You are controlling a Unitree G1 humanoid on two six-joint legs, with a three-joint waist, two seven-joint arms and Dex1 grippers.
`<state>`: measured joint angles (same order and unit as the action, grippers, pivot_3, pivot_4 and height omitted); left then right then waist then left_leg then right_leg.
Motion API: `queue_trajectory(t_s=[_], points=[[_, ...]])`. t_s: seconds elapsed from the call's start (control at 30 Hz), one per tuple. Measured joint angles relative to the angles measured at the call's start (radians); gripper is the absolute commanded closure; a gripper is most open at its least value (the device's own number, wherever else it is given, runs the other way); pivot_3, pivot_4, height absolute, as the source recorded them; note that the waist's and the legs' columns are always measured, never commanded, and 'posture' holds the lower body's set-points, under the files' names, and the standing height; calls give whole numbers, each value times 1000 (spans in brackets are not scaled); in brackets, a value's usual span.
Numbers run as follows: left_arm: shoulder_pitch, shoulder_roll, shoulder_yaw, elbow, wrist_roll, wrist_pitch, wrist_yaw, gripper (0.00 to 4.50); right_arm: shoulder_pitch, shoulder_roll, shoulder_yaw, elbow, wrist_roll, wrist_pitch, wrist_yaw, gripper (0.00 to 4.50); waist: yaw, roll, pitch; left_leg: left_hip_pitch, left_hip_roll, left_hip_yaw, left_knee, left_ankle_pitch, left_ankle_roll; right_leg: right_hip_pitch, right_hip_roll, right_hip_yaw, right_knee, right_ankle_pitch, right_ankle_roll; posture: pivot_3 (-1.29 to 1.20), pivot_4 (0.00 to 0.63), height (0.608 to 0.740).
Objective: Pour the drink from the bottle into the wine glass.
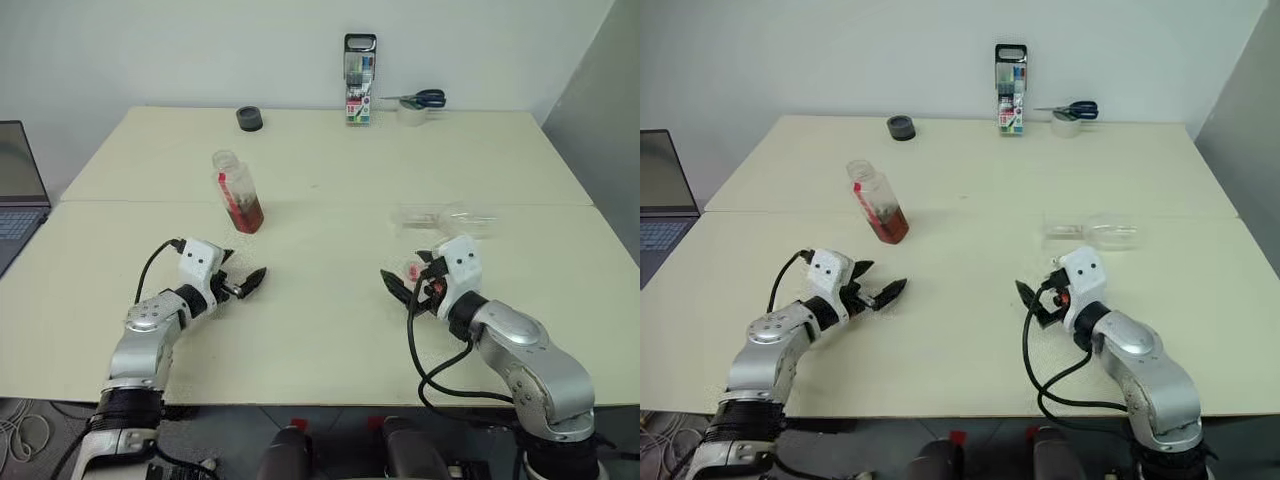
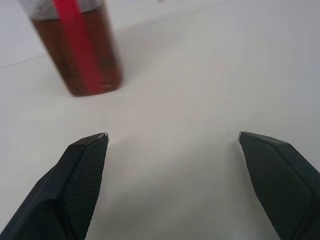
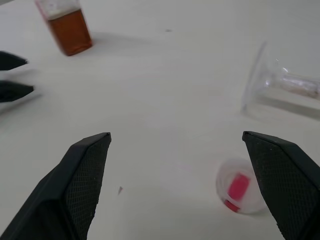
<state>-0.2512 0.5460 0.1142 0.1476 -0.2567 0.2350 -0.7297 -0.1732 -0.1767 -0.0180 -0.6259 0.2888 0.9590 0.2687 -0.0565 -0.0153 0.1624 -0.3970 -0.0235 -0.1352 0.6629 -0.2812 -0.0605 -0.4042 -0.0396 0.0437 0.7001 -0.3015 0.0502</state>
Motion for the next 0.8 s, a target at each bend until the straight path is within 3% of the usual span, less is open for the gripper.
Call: queue_trajectory(t_s=[0.13, 0.23, 0.47, 0.8], points=[[-8, 36, -61, -108, -53, 50, -142, 37, -100, 245, -171, 104, 87, 50, -143, 0, 0, 1, 0, 1, 0, 1, 0, 0, 0, 0, 1, 0, 1, 1, -2, 0, 150, 740], [-53, 46, -89, -135, -63, 71, -203, 37, -205, 336, -314, 194, 148, 39, -259, 0, 1, 1, 0, 2, 0, 1, -1, 0, -1, 0, 2, 0, 0, 1, -2, 0, 150, 740], [-100, 81, -136, -153, -78, 79, -327, 37, -316, 330, -555, 380, 406, -24, -448, 0, -7, 3, 0, 2, 0, 4, -3, 1, -2, -1, 2, 1, 0, 1, -2, 0, 150, 740], [-152, 81, -147, -145, -87, 83, -358, 37, -426, 314, -555, 594, 625, -138, -575, 0, -31, 5, 1, 3, 0, 6, -2, 0, 0, -1, 2, 1, 4, 1, -2, 0, 150, 740]])
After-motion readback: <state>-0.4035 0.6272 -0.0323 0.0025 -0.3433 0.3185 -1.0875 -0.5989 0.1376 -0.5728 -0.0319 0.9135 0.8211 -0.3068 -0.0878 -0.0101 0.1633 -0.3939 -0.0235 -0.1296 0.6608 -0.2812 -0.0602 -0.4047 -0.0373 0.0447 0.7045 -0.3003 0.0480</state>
